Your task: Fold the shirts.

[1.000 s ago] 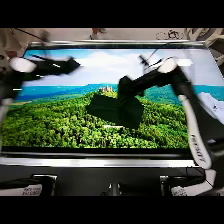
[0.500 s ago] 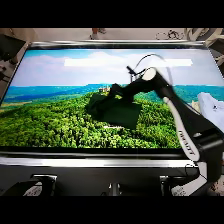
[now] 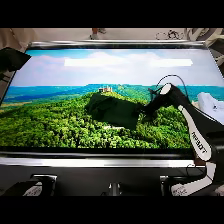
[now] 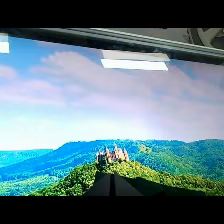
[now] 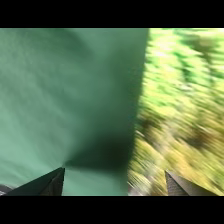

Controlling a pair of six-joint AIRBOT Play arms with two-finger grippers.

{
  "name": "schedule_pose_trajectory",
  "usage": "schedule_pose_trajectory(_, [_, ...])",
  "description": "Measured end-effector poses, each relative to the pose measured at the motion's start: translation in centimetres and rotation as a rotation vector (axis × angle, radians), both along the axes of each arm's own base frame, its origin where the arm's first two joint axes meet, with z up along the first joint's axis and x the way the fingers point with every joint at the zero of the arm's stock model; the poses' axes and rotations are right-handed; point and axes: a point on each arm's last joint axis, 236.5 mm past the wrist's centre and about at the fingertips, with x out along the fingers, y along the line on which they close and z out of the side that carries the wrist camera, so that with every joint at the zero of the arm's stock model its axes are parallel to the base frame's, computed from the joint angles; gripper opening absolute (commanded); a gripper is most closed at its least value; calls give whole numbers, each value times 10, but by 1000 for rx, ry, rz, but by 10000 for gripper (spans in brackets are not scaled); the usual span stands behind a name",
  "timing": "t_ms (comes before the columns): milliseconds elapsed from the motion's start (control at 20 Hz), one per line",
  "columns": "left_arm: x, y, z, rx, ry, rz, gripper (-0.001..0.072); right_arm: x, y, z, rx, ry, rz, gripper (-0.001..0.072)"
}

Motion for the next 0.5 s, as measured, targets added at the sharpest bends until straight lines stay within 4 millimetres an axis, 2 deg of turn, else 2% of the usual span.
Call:
schedule_pose_trajectory(50, [0, 0, -2, 3, 6, 0, 27, 3, 8, -5, 22, -11, -19, 459])
schedule_pose_trajectory(100, [0, 0, -3, 2, 7, -1, 27, 8, 14, -8, 40, -25, -38, 174])
schedule_pose_trajectory(150, [-1, -1, -4, 2, 11, -3, 27, 13, 20, -9, 62, -41, -57, 19])
schedule_pose_trajectory(250, [-1, -1, -5, 3, 15, -4, 27, 26, 31, 0, 124, -83, -87, 20])
schedule_pose_trajectory(300, [-1, -1, -6, 4, 15, -3, 27, 36, 33, 13, 167, -113, -94, 19])
schedule_pose_trajectory(400, [-1, 0, -6, 6, 15, -3, 27, 65, 22, 62, 244, -217, -114, 19])
schedule_pose_trajectory(500, [-1, 0, -6, 14, 12, -7, 27, 92, -10, 127, 279, -337, -146, 19])
